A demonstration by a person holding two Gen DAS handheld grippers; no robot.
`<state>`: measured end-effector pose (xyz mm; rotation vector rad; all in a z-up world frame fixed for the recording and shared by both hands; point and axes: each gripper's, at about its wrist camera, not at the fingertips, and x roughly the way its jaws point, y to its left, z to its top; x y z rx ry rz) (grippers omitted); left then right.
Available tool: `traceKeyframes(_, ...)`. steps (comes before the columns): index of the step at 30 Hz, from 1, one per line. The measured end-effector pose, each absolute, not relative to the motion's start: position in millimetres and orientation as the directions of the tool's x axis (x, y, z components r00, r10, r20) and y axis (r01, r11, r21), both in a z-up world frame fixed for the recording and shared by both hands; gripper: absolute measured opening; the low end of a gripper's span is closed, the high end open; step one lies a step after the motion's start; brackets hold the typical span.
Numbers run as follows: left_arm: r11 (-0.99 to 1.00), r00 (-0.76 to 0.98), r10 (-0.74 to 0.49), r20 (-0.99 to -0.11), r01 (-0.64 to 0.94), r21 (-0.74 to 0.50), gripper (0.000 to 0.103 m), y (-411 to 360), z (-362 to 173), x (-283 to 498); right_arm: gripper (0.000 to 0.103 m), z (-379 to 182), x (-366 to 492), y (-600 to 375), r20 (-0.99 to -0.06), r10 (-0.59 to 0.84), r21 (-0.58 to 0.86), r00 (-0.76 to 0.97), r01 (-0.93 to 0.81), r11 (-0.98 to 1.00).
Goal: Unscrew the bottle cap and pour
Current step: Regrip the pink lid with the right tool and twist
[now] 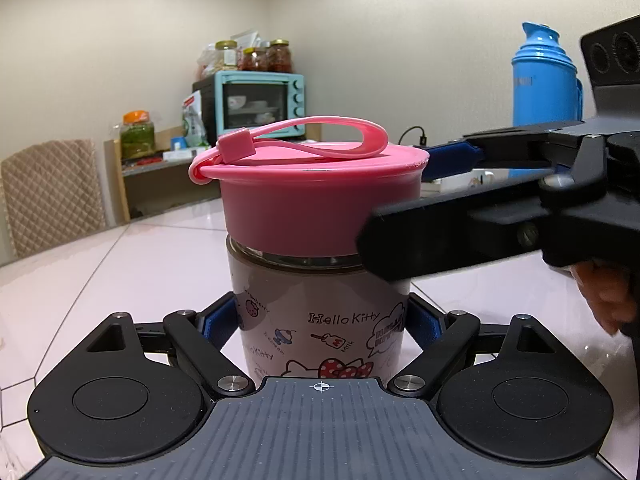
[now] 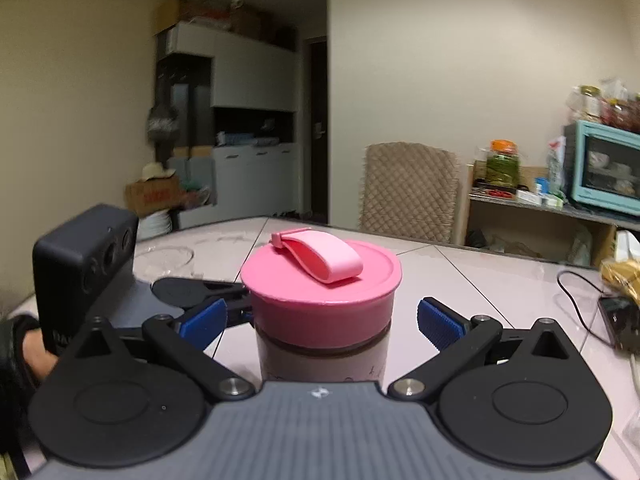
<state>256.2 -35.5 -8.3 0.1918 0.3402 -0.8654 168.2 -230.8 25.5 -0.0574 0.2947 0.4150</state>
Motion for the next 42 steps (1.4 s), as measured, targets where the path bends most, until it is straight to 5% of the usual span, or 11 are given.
traceKeyframes(14, 0.636, 0.599, -0.711, -0.368, 0.771, 0.028, 0.09, -34.9, -8.0, 256.6, 0.1, 15.8, 185.6, -208.9, -0.248, 0.267, 0.026, 0.931, -0.269, 0.963)
traceKeyframes(20, 0.636, 0.599, -0.711, -0.368, 0.771, 0.028, 0.09, -34.9, -8.0, 256.7, 0.086, 10.1, 190.3, -207.8, -0.254, 0.266, 0.021, 0.93, -0.27, 0.963)
traceKeyframes(33, 0.636, 0.599, -0.711, -0.368, 0.771, 0.028, 0.09, -34.7, -8.0, 259.0, 0.085, 23.0, 232.6, -271.3, -0.323, 0.691, 0.015, 0.647, -0.727, 0.687)
traceKeyframes(42, 0.636, 0.6, -0.711, -0.368, 0.771, 0.028, 0.09, -35.1, -7.6, 258.8, 0.089, 33.5, 240.9, -276.0, -0.338, 0.741, -0.005, 0.58, -0.789, 0.615)
